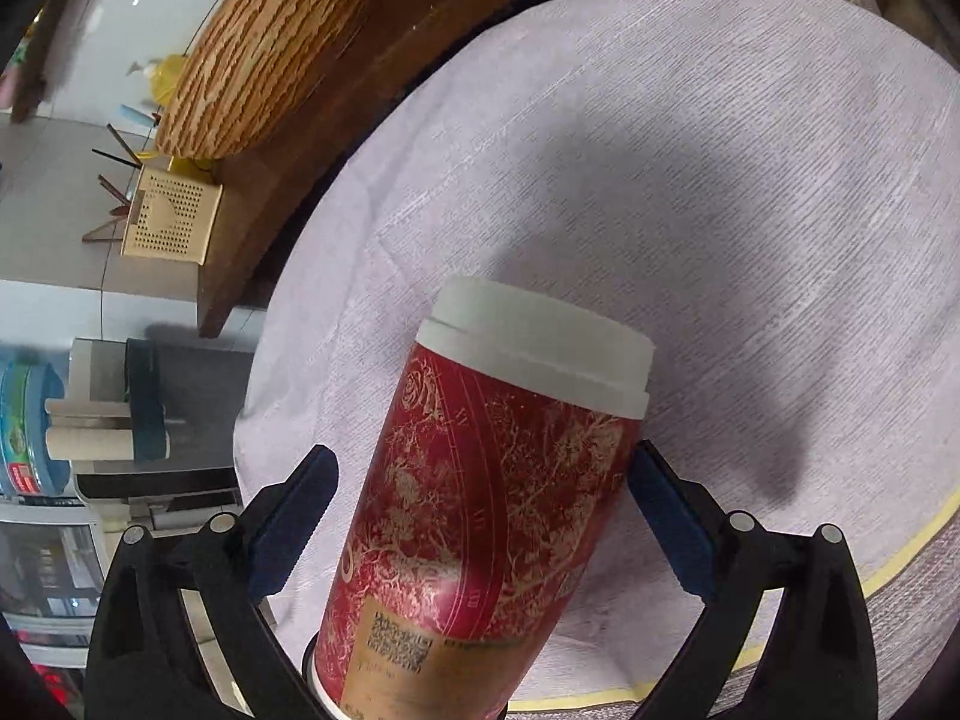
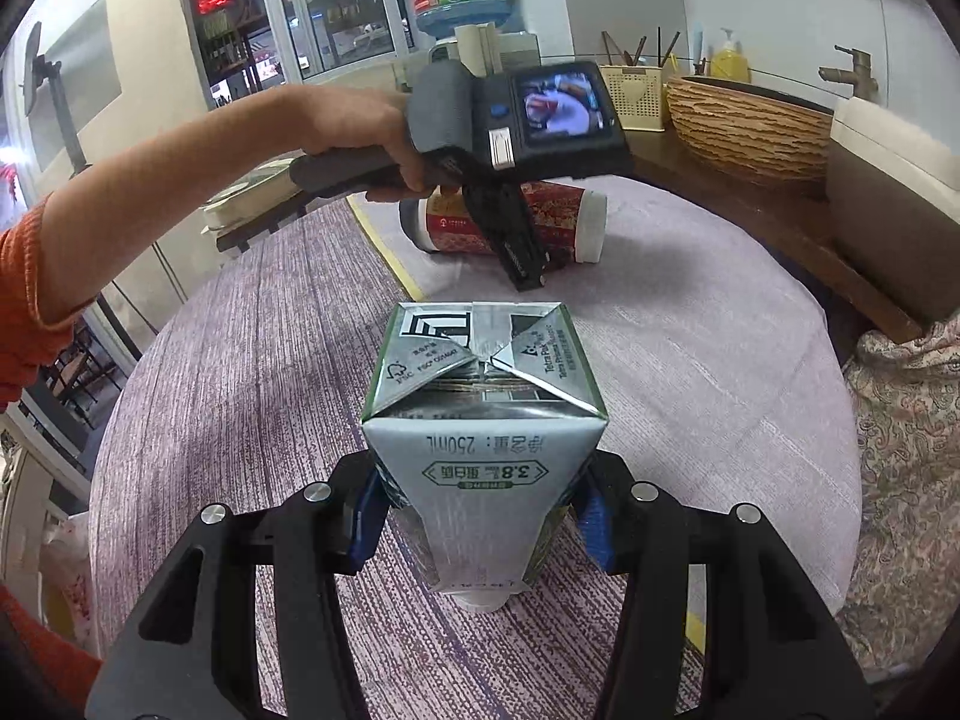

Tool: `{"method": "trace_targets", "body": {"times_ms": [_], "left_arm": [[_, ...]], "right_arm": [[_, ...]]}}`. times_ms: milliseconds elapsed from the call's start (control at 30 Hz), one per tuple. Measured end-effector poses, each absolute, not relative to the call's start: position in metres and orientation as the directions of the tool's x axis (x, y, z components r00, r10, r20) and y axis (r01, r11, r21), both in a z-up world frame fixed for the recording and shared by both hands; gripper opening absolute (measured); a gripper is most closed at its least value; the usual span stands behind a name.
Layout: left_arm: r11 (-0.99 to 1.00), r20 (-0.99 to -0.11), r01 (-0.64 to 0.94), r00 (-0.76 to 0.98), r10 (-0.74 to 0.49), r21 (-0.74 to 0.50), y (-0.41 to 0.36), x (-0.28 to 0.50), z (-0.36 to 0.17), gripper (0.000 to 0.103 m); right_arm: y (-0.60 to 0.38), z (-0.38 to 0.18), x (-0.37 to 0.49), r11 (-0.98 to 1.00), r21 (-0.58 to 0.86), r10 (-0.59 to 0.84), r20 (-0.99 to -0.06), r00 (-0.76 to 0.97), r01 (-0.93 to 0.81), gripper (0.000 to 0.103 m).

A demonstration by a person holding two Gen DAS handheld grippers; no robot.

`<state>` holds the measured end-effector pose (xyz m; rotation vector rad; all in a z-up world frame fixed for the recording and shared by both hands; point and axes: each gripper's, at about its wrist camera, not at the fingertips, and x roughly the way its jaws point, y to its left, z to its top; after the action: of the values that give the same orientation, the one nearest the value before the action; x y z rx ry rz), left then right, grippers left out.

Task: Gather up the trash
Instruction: 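Grasp the red-and-white paper cup with the left tool and lift it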

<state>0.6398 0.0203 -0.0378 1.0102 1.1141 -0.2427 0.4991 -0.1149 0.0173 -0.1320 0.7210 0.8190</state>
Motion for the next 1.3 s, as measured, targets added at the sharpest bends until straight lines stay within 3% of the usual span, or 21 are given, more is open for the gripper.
{"method": "trace_targets", "body": {"times_ms": [33,67,300,500,667,900,1000,1300], "left_arm": [[0.566,-0.836,0.620,0.465,0.293,0.543,0.021,0.640,-0.036,0.089],[0.575,-0.841,0.620,0.460,0.285,0.534,0.021,0.640,-0.034,0.079],[0.598,-0.807,0.570,0.537,0.248,0.563,0.019,0.629,-0.016,0.070],[0.734,-0.771,0.483,0.632,0.085,0.477,0.042,0.592,0.033,0.069],[0.834,-0.690,0.376,0.724,0.007,0.403,0.076,0.541,0.053,0.069],[0.960,-0.605,0.197,0.795,-0.037,0.200,0.124,0.471,0.062,0.068],[0.967,-0.544,0.138,0.839,-0.001,0.212,0.128,0.441,0.060,0.068],[0.988,-0.459,0.152,0.876,-0.147,-0.025,0.123,0.356,0.074,0.068]], "right_arm": [[-0.116,0.017,0.498,0.688,0.161,0.624,-0.630,0.464,-0.707,0.053],[-0.117,0.017,0.497,0.688,0.162,0.626,-0.627,0.464,-0.708,0.052],[-0.122,0.017,0.487,0.694,0.177,0.636,-0.605,0.479,-0.698,0.053],[-0.131,0.022,0.470,0.706,0.184,0.643,-0.572,0.510,-0.684,0.053],[-0.136,0.025,0.452,0.707,0.203,0.656,-0.544,0.523,-0.677,0.052],[-0.133,0.032,0.423,0.718,0.191,0.655,-0.512,0.556,-0.670,0.052],[-0.134,0.034,0.410,0.728,0.181,0.647,-0.502,0.575,-0.661,0.052],[-0.144,0.031,0.368,0.766,0.201,0.623,-0.466,0.629,-0.610,0.052]]}}
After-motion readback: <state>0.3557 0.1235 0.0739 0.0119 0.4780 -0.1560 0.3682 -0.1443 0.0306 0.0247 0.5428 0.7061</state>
